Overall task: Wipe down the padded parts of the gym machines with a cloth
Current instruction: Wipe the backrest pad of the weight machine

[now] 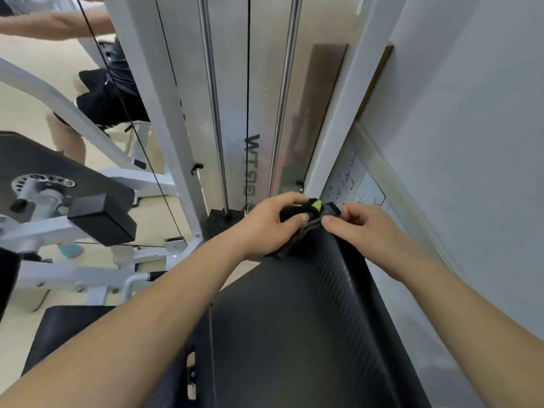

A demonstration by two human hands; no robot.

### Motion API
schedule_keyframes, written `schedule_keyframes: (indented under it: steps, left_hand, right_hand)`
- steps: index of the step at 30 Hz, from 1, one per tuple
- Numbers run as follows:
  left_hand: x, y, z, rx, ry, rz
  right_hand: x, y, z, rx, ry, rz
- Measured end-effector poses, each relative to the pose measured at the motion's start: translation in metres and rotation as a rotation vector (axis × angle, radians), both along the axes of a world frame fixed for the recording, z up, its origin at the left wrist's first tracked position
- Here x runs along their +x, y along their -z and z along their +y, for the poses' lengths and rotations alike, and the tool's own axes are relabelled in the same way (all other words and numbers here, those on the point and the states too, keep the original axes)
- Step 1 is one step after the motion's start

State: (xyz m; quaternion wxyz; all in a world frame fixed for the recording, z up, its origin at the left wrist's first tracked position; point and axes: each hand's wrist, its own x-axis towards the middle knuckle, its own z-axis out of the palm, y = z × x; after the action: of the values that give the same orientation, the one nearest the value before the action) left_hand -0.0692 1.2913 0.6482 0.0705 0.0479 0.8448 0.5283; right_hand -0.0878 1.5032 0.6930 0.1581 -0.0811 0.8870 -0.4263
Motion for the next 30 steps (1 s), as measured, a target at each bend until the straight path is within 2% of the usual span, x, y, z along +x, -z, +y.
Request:
schedule_keyframes:
  steps: [4, 7, 9, 11, 13, 18, 21, 23, 25, 30]
  left_hand:
    - [-0.028, 0.007, -0.006, 0.096, 0.27, -0.195]
    - [-0.032, 0.029, -0.02, 0.109, 0.328, -0.222]
    - [-0.028, 0.059, -0.04, 0.037, 0.36, -0.274]
    - [-0.02, 0.088, -0.059, -0.118, 0.379, -0.366]
    - [-0.015, 0.101, -0.066, -0.117, 0.331, -0.443]
    - [-0.03, 0.06, -0.03, 0.208, 0.23, -0.299]
    - [-0.022, 0.054, -0.025, 0.208, 0.15, -0.241]
    - [-0.012, 0.07, -0.032, 0.123, 0.113, -0.281]
    - [-0.005, 0.073, -0.036, 0.098, 0.016, -0.337]
    - [-0.008, 0.038, -0.022, 0.545, -0.272, -0.343]
  right_hand:
    - [-0.004, 0.006, 0.004, -0.076, 0.037, -0.079]
    - [-0.003, 0.007, 0.001, -0.134, 0.056, -0.15]
    - [-0.005, 0.006, -0.001, -0.128, 0.03, -0.184]
    - [-0.009, 0.003, -0.005, -0.079, 0.013, -0.193]
    - [-0.012, 0.0, -0.009, -0.021, 0.003, -0.198]
    - [-0.018, -0.002, -0.017, 0.068, 0.026, -0.179]
    - [-0.02, -0.004, -0.026, 0.162, 0.041, -0.003]
    - [-0.021, -0.01, -0.035, 0.333, -0.073, 0.152]
    - [-0.02, -0.017, -0.051, 0.517, -0.276, 0.198]
    - [-0.025, -0.017, -0.106, 0.877, -0.653, 0.19]
